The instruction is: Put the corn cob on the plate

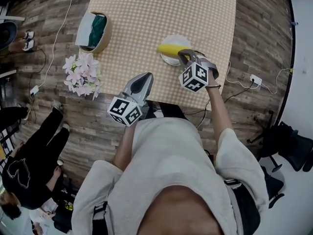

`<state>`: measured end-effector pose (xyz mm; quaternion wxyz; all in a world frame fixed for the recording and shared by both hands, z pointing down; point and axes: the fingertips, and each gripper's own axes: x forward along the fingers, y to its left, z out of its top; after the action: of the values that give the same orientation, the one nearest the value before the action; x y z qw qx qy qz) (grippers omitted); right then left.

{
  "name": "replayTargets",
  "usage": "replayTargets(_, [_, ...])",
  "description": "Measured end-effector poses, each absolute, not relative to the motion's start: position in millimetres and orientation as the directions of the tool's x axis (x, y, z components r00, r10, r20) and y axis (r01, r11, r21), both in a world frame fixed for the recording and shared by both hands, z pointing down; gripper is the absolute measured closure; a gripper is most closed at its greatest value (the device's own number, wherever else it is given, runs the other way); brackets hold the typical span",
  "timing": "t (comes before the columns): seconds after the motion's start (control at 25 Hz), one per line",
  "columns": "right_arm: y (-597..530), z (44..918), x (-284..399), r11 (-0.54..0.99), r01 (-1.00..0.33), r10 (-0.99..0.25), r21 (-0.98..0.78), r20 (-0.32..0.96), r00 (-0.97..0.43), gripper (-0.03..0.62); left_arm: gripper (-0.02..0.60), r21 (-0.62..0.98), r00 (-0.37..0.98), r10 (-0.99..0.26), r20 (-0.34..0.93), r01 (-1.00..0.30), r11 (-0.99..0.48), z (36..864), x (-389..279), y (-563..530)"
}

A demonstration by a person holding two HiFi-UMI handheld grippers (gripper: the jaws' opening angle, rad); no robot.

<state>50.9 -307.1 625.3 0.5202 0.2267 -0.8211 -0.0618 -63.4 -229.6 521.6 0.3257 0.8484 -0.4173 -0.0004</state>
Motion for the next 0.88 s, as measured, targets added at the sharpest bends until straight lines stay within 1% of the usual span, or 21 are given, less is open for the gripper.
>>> replayTargets(0.12, [-310.5, 610.9, 55.7, 0.867, -0.37, -0.471, 0.335, 0.795, -0.383, 0.594, 0.574, 0.533, 0.655, -0.71, 0.259, -0.71, -0.461, 512.5, -55.4, -230.1])
replayTargets(0.32, [-306.8, 581.8, 62.0, 0.824, -0.5, -0.511, 0.266, 0.729, -0.455, 0.594, 0.574, 0.49, 0.666, -0.709, 0.231, -0.71, -0.507, 489.0, -40.1, -231.3])
replayTargets(0.44, [-301.4, 562.3, 69.2, 0.772, -0.612, -0.549, 0.173, 0.666, -0.504, 0.594, 0.574, 0.456, 0.676, -0.707, 0.208, -0.707, -0.541, 471.1, -28.2, -233.2])
replayTargets(0.56, [-293.6, 539.2, 78.4, 0.696, -0.717, -0.593, 0.032, 0.59, -0.549, 0.594, 0.574, 0.418, 0.686, -0.704, 0.183, -0.703, -0.576, 450.3, -15.0, -234.1])
replayTargets(0.68, [-289.8, 518.9, 90.7, 0.637, -0.768, -0.636, -0.062, 0.52, -0.57, 0.594, 0.574, 0.374, 0.694, -0.702, 0.158, -0.7, -0.608, 429.6, -0.8, -238.5])
replayTargets(0.88, [-282.3, 500.6, 113.4, 0.574, -0.8, -0.691, -0.173, 0.422, -0.587, 0.594, 0.574, 0.321, 0.69, -0.71, 0.139, -0.71, -0.627, 412.3, 15.7, -238.1])
